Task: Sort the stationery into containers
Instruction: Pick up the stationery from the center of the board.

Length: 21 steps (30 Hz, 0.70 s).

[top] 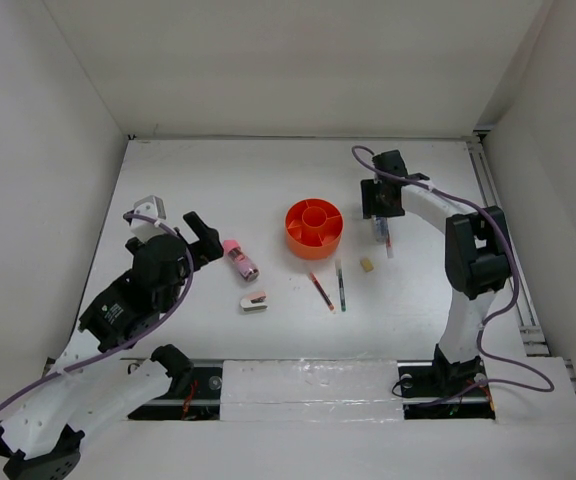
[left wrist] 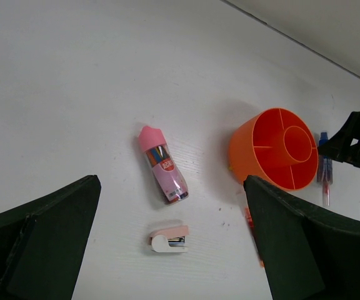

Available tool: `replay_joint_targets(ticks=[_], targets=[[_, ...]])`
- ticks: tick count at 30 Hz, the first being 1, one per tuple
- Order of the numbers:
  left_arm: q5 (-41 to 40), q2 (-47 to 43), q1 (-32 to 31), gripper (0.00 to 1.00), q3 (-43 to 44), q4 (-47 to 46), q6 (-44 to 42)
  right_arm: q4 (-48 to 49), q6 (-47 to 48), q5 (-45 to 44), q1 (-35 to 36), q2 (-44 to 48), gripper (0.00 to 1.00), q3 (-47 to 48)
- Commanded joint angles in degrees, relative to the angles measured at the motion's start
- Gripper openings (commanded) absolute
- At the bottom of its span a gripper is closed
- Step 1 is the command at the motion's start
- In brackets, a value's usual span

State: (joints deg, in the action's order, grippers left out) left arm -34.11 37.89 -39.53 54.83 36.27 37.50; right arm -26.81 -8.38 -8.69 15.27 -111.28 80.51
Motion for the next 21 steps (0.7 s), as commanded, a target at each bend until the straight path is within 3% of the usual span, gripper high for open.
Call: replay_joint_targets(ticks=[1, 6, 10, 21], targets=[[-0.35, -0.97, -0.02, 0.99, -0.42, -1.29, -0.76, 1.58, 0.47, 1.30, -0.15, -0.25, 0.66, -0.27], [-0.35, -1.50, -0.02, 0.99, -0.42, -1.29, -0.76, 1.58, -0.05, 1.31, 1.08, -0.25, 0.62, -1.32], [-0.35, -2.03, -0.02, 0.99, -0.42, -1.29, -0.76, 1.58, -0.06, 0.69, 1.61, -0.78, 0.53, -1.32], [-2.37, -4.84, -0.02, 0.99, 0.10, 0.20, 0.74, -5.27, 0.55, 0.69, 2.14, -4.29, 0.50, 3.16]])
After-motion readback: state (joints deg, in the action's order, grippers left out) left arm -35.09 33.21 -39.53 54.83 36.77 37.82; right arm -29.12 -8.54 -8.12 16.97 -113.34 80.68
